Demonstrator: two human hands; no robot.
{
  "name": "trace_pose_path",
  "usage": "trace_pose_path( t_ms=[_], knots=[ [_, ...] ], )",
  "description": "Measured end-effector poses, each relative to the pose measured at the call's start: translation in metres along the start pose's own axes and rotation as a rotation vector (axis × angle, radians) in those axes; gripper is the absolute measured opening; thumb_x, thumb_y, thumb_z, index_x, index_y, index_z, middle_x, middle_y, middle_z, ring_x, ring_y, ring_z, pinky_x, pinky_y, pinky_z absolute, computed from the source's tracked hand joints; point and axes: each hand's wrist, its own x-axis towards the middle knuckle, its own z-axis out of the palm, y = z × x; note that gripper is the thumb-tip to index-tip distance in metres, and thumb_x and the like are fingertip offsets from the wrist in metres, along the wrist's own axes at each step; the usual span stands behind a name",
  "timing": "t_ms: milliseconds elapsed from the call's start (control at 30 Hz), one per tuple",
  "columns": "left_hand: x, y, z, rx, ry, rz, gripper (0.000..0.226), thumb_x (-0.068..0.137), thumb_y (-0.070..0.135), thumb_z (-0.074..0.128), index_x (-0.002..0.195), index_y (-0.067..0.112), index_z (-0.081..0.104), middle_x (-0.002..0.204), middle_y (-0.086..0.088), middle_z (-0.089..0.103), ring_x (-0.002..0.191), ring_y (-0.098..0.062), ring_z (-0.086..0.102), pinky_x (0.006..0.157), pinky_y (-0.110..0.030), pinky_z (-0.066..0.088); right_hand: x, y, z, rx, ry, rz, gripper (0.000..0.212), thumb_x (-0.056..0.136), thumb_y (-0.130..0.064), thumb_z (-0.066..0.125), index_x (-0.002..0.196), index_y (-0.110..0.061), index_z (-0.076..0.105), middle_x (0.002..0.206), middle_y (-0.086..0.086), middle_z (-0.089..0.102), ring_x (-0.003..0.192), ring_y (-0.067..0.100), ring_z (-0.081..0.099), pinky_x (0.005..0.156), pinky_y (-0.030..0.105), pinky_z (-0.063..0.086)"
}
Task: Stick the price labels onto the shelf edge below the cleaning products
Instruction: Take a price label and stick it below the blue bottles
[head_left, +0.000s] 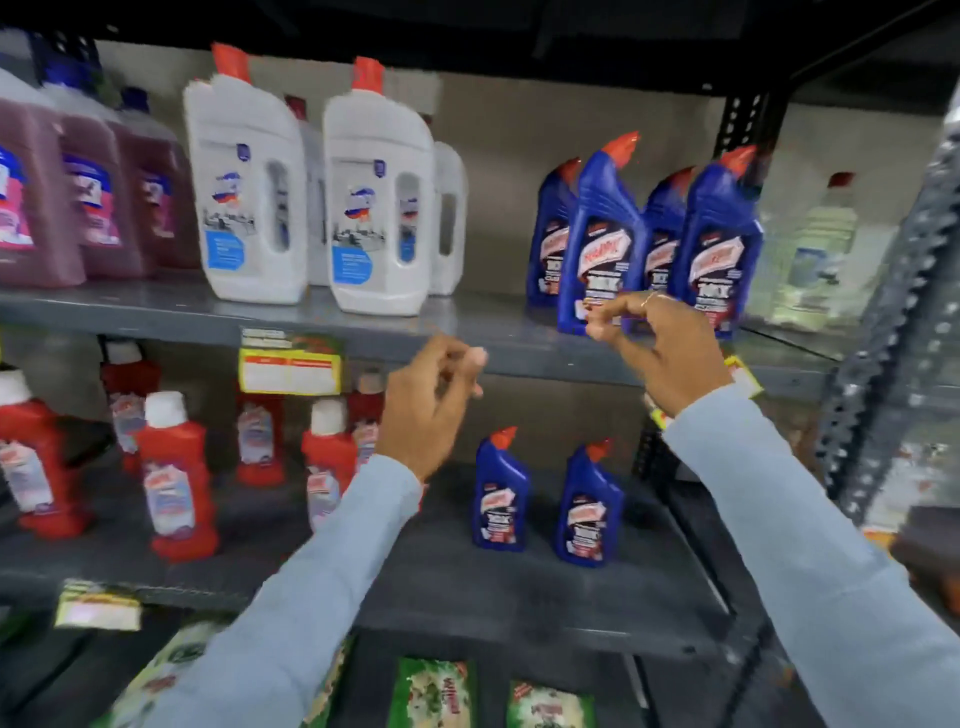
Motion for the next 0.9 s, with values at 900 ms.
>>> trace_pose_path(
  t_ms=[900],
  knots=[
    [-0.022,0.05,0.184,-0.169,-0.052,-0.547,0.022,0.071,0.016,0.08,0.053,0.025,0.072,0.065,0.011,0.07,0.063,-0.002,0.064,0.052,-0.009,0.047,-0.025,0.112,-0.091,-0.126,-0.234,0.194,0.005,0.071,-0.008,0.072,0.069,-0.005,0.071,0.105,0.005,0.055,0.1,0.02,0.054,0.08,0.027,0.038]
  ],
)
